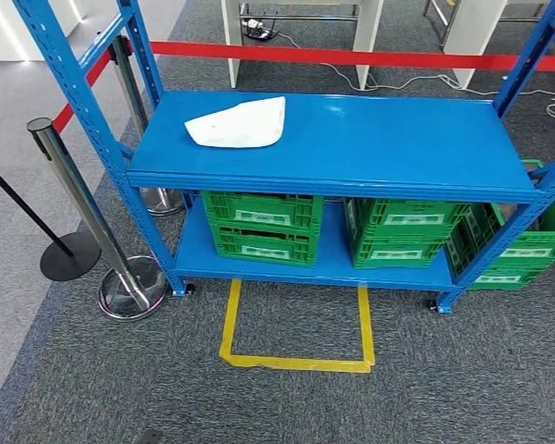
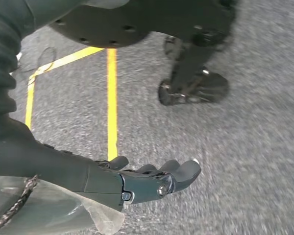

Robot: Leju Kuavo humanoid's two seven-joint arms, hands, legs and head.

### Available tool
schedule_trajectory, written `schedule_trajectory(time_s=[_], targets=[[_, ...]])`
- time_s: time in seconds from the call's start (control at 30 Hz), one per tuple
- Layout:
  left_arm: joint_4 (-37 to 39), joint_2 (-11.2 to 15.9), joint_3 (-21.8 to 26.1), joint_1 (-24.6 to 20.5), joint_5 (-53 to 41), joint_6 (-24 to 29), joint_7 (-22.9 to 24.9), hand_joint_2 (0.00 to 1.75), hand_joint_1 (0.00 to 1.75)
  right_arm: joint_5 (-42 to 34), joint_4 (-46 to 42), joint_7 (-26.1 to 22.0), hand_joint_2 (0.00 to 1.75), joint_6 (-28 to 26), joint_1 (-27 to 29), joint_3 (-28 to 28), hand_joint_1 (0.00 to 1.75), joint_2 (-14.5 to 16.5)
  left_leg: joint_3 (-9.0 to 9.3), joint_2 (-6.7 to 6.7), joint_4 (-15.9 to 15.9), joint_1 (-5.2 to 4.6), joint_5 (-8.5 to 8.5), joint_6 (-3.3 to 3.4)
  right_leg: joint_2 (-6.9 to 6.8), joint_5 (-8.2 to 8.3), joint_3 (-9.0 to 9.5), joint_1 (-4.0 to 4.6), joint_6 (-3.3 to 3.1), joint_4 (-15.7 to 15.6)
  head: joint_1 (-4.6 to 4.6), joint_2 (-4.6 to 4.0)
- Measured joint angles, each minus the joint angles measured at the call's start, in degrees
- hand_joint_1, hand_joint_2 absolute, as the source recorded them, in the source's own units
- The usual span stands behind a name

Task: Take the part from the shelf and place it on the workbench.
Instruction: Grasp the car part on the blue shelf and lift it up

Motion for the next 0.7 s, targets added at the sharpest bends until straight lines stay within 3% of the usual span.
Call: schedule_trajectory(time_s=[0.13,0.17,0.3,0.7], targets=[[1.01,-1.19,2.81,-1.44,-2.07,1.14,-2.03,0.0,0.0,2.02,1.04,-0.09,1.75,-2.1,-2.4,-6.25,0.0,1.1,-0.01,0.0,0.0,-0.01,0.01,0.01,0.0,0.01,0.02,-0.01,0.0,0.0,-0.01,0.0],[1.29,-1.47,3.5,-1.83,-2.56,1.43,-2.56,0.0,0.0,2.44,1.31,-0.14,1.75,-2.59,-2.97,-7.8,0.0,1.43,-0.01,0.0,0.0,-0.01,0.01,0.01,0.0,0.02,0.03,0.0,-0.01,0.0,-0.01,0.0],[2.48,-2.71,6.35,-3.36,-4.71,2.73,-4.74,0.0,0.0,4.41,2.33,-0.62,0.0,-4.44,-5.09,-14.07,0.0,2.68,-0.03,0.0,0.0,0.0,0.04,0.0,0.0,0.04,0.18,0.0,-0.02,0.01,-0.01,0.0],[5.42,-6.09,16.04,-7.37,-8.68,8.16,-12.85,0.0,0.0,10.23,4.82,-5.16,0.0,-10.27,-10.31,-29.24,0.0,5.58,-0.08,0.0,0.0,0.0,0.16,0.0,0.01,0.18,0.36,0.0,-0.03,0.01,0.01,0.0]])
